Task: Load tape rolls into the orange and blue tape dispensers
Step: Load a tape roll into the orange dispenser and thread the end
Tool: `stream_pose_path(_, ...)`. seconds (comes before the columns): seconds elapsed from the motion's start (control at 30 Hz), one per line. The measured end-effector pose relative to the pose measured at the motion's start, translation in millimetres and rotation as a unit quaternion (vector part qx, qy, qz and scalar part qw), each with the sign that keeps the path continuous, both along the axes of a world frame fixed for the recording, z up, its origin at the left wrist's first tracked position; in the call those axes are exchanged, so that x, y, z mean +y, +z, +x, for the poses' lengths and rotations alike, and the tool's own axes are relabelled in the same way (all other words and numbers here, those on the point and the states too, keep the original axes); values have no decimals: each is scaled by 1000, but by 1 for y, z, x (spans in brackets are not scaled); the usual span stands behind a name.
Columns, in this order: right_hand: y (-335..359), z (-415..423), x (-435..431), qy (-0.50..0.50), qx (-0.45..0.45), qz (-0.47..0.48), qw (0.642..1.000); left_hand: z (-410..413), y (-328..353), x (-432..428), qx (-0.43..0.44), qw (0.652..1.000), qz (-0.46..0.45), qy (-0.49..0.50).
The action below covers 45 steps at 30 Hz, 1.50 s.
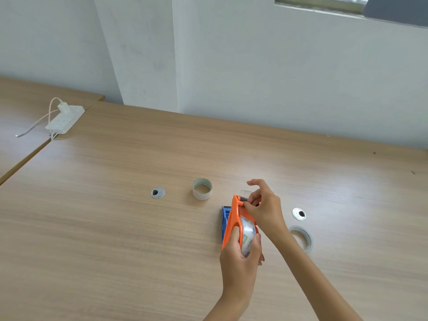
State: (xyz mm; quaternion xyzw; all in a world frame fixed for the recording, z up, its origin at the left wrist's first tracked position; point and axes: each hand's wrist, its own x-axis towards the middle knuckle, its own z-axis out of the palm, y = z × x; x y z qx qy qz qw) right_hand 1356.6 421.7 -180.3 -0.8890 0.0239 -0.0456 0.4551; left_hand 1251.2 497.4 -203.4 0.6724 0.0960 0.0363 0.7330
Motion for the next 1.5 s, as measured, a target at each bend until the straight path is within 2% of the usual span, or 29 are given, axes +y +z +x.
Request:
stream_pose_path(0.23,4,11,-6,9,19,80,997,-2,2,1,-8,1000,1,-18)
stream_pose_path(0.43,7,22,-9,60,91,165,980,-6,4,4,-14,1000,16,-11)
stream_pose_path(0.73,21,57,2,227,122,174,950,3,12,17,-21,1000,-18,6)
stream_pose_path(0.87,24,77,18,267,154,181,934,9,16,31,-29,999,-29,28)
stream_pose_path(0.97,22,93,30,257,187,204,926,8,14,39,-31,998,-35,36)
stream_pose_path(1.17,15,114,45,288,258,260,885,8,6,53,-37,997,-40,56)
stream_pose_path(1.3,5,125,47,241,286,319,871,15,3,62,-36,996,-58,60)
stream_pose_path(1.37,-7,128,49,220,301,314,873,22,3,65,-46,995,-65,56)
stream_pose_path(1.43,-16,129,53,218,315,328,864,30,3,68,-54,995,-64,48)
stream_pose_path(1.5,-24,122,60,203,314,380,846,39,3,72,-63,995,-61,45)
